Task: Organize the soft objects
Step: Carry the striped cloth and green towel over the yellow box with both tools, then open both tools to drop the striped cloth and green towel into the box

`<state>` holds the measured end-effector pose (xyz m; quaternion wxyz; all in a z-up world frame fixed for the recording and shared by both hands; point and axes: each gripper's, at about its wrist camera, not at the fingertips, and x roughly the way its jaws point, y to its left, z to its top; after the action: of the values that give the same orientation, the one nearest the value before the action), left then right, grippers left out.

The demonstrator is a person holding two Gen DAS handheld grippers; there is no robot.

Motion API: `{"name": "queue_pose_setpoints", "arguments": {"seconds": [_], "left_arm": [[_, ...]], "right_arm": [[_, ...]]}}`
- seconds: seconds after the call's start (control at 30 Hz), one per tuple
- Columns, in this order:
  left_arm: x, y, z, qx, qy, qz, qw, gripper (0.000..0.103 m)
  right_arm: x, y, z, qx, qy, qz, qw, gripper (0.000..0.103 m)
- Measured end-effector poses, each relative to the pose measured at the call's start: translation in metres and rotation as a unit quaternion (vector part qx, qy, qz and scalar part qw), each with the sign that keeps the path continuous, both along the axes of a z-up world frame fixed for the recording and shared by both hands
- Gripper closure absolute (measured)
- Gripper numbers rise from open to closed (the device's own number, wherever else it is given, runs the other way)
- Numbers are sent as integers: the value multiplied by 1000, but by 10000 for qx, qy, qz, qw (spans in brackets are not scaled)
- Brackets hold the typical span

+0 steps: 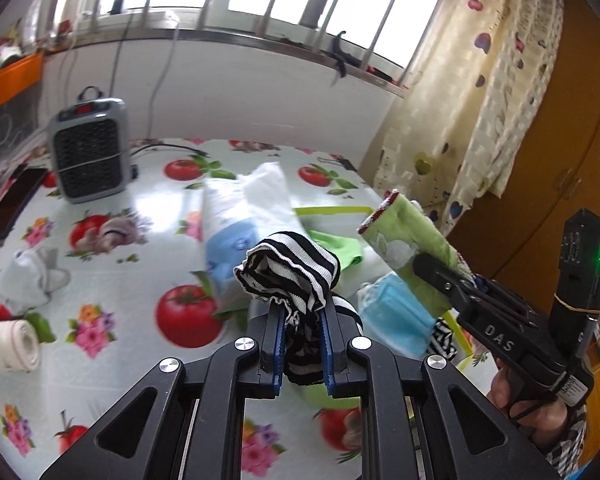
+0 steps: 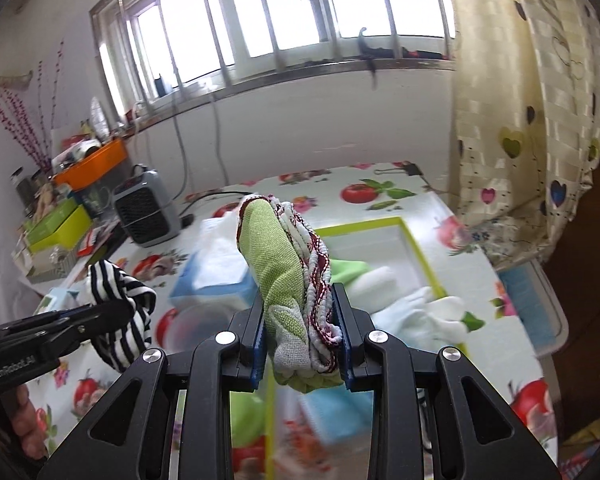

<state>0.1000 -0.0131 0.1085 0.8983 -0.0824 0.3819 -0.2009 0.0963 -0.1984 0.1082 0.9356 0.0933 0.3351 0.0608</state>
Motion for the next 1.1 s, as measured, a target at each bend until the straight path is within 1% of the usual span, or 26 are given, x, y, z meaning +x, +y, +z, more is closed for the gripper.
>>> {"name": "queue_pose_setpoints", "arguments": {"seconds": [0.2,0.3,0.5,0.7,0.9,1.1], "left_arm": [[13,-29,2,24,-3,-182,9998,89],[22,-42,-1,13,59,-261,9996,89],[36,-69,-13,93,202,-407,9989,89],[48,-90,-28,265,356,-496,9978,89],[58,-104,-43,381,539,-554,9963,89],[64,-108,-52,445,677,-518,9954,88]], "right_arm": [[12,-21,-8,-116,150,-191,9996,74],[19,-30,-12,-145,226,-270,9993,74],[34,-42,-18,-304,336,-380,9982,74],[52,-52,-30,-402,464,-512,9968,74],[62,-51,-36,-498,514,-432,9965,74],[66,-48,-40,-553,532,-286,9966,74]]}}
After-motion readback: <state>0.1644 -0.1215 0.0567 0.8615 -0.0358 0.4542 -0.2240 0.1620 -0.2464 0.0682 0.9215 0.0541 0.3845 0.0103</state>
